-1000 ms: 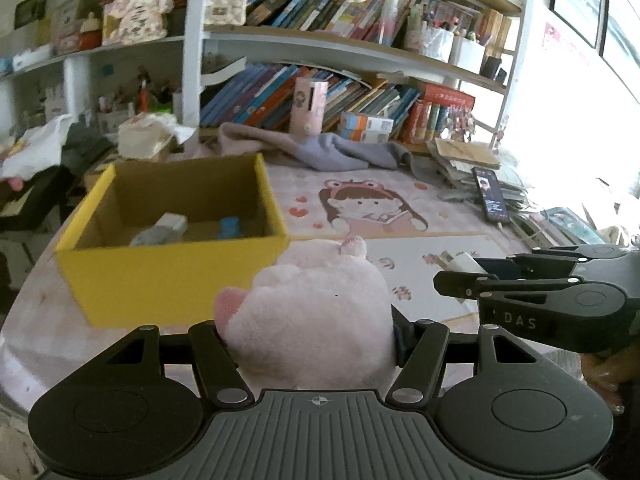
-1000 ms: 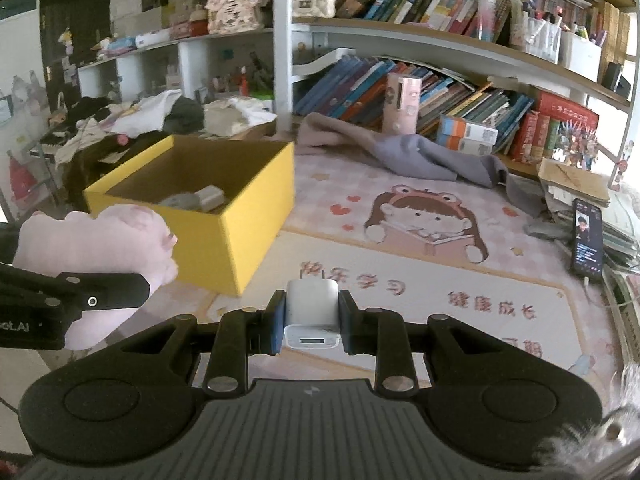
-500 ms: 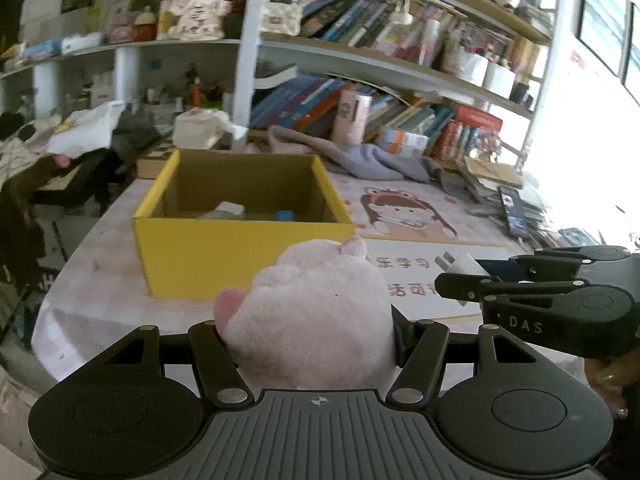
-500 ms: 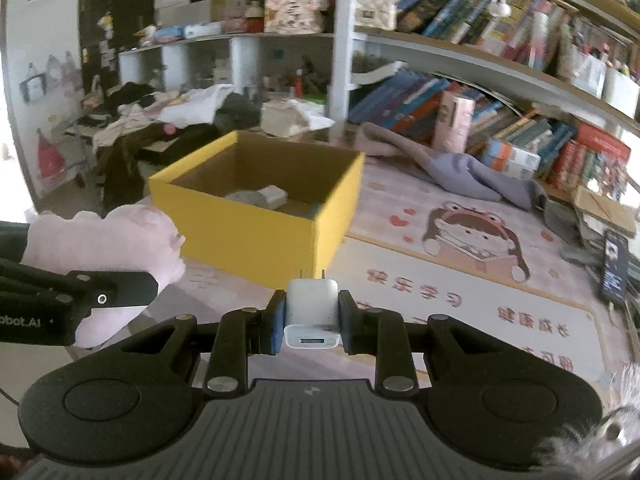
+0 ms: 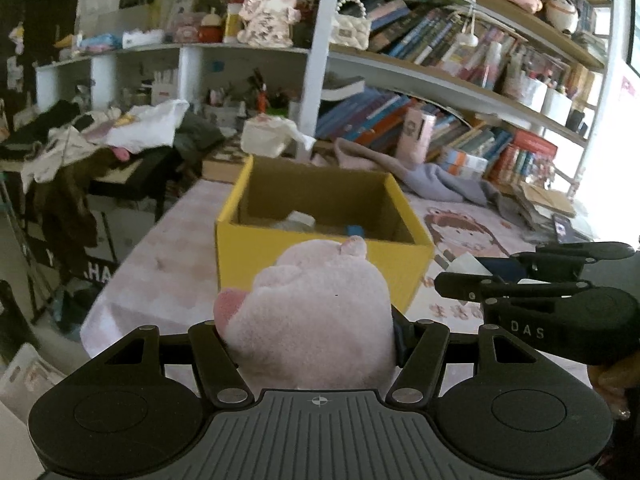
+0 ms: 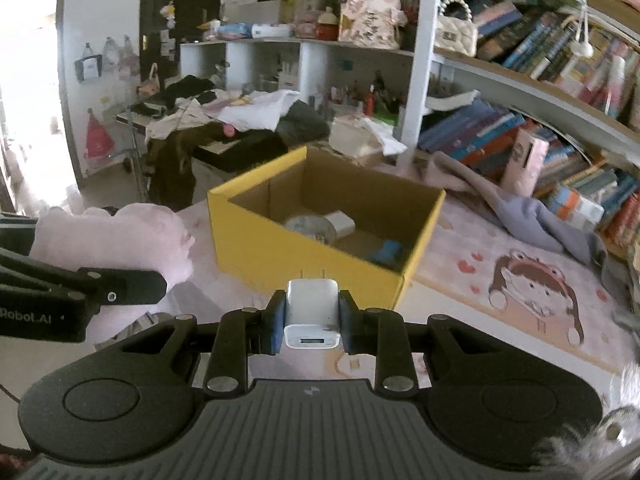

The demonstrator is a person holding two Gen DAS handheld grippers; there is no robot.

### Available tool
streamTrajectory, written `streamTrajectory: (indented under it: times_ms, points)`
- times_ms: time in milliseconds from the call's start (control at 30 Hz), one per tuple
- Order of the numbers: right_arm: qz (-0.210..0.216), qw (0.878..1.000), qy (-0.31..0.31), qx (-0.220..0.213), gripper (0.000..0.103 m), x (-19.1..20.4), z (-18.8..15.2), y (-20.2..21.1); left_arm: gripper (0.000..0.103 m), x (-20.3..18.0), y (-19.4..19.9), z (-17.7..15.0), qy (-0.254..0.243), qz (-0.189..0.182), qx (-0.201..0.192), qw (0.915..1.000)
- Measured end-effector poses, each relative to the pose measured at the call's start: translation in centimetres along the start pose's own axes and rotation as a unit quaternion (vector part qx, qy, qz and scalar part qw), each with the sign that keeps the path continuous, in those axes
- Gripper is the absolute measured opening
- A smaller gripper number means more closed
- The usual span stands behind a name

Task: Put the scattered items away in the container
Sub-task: 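Carry the plush pig and white charger over the yellow box with both tools, then lower the plush pig and charger into the yellow box and open both grippers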

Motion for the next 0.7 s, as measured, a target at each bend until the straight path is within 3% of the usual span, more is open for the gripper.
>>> streamTrajectory:
  times_ms: [367, 700]
  points:
    - [-0.001, 1.0, 0.004, -0.023, 0.025, -2.2, 4.3, -5.8, 0.063, 1.6, -4.9, 6.1, -0.041, 0.005, -0.027, 0.9988]
    - [-0.004, 0.999, 0.033, -0.003, 0.025, -3.6, 6.8, -13.0, 0.063, 2.8, -11.6, 10.6, -0.06, -0.005, -0.016, 0.9981]
Point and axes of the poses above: each gripper's, at about its wrist camera, not at the fingertips, and y roughly against the way its jaws point, x to its left, z to its top, the point moved 1 cm from there along -y, roughly the way its jaws point, and after that the axes turned 11 degrees about -z, right-handed, at the moved point
